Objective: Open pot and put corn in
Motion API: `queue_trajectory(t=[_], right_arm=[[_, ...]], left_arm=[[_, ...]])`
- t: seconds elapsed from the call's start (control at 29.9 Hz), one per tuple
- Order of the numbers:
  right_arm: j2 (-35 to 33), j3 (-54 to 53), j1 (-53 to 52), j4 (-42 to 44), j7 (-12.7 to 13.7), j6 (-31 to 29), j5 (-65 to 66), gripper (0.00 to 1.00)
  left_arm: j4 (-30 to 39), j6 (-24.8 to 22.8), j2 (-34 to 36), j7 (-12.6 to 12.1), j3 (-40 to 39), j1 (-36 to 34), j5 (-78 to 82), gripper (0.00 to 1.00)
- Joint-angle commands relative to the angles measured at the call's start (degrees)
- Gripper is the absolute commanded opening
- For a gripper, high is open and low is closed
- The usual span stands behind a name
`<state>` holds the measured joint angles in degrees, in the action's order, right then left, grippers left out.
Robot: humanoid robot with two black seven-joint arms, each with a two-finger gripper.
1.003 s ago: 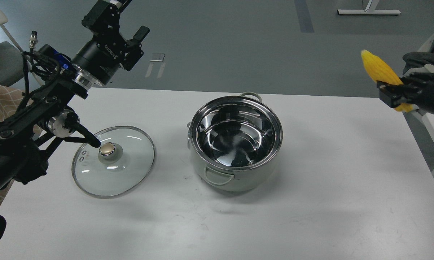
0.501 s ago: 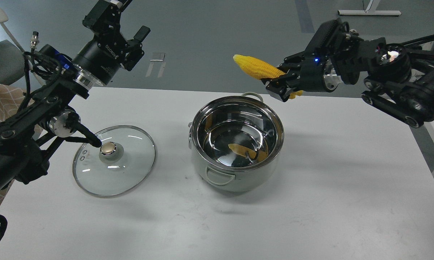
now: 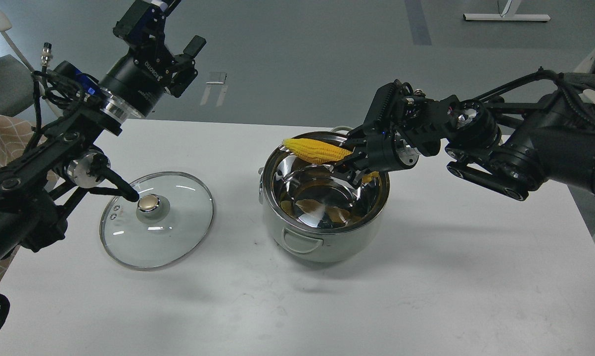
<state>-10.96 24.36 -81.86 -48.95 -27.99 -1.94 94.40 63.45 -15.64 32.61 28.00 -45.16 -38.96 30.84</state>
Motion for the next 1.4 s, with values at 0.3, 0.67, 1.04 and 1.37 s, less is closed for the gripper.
queue_trajectory(t=[0.3, 0.67, 1.04, 1.37], right_arm=[[0.94, 0.34, 0.73, -0.62, -0.01, -0.87, -1.68, 0.44], [1.03, 0.43, 0.82, -0.8, -0.01, -1.14, -3.17, 0.96], [-4.41, -11.86, 0.91, 2.54, -0.01, 0.0, -15.73, 1.0], [-6.97, -31.37, 10.31, 13.34, -0.01, 1.59, -36.2, 1.0]], left_arm=[[0.0, 0.0, -0.01, 0.0, -0.11, 0.11, 0.01, 0.93], [0.0, 0.0, 0.08, 0.0, -0.11, 0.11, 0.01, 0.93], [-0.7, 1.32, -0.36, 0.0, 0.24, -0.06, 0.01, 0.98], [-12.72, 0.52, -7.99, -4.17, 0.33, -5.15, -0.43, 0.98]])
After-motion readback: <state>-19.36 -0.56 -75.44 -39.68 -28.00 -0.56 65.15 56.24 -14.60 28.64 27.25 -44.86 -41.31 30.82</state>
